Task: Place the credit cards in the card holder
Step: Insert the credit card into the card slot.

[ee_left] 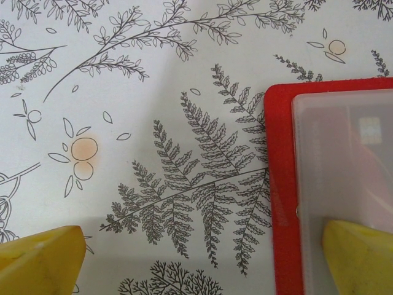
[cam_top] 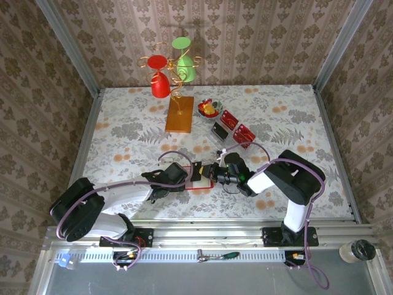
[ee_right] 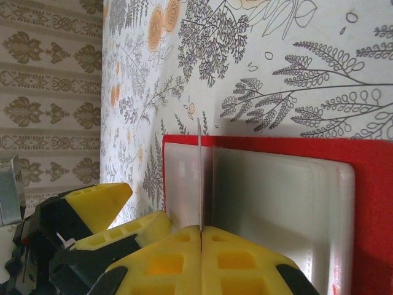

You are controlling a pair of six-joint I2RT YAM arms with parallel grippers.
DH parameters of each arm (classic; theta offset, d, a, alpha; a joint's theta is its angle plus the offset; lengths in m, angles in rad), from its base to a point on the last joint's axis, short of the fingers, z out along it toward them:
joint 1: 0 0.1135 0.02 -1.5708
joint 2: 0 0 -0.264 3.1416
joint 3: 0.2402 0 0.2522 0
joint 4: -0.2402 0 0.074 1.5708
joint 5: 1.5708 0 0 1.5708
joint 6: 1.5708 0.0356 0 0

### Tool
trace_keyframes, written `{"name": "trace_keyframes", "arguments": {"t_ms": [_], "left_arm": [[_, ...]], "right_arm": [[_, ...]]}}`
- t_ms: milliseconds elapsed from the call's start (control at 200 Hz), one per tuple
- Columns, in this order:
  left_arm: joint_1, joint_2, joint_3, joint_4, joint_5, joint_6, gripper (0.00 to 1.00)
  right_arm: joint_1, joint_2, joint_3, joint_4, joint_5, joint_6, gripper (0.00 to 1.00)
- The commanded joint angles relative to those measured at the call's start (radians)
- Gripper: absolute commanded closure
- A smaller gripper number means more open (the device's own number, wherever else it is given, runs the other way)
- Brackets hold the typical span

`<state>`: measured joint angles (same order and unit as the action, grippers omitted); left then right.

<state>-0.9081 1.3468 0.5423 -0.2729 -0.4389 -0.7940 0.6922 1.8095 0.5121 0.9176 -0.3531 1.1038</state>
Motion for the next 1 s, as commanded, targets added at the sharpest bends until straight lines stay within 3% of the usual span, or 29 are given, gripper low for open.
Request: {"name": "trace_keyframes", "arguments": {"t_ms": [0,995], "left_arm": [[0.0,-0.011,-0.02,-0.053,-0.018,-0.017,0.0],[0.0,-0.012,-0.018,-0.052,-0.022,-0.02,0.0]], "right_arm": [[0.009,0.015,-0.016,0.024,-0.014,0.001,1.0],[0.046,-0.036,-0.041,-0.117,0.023,-0.027,1.0]]}}
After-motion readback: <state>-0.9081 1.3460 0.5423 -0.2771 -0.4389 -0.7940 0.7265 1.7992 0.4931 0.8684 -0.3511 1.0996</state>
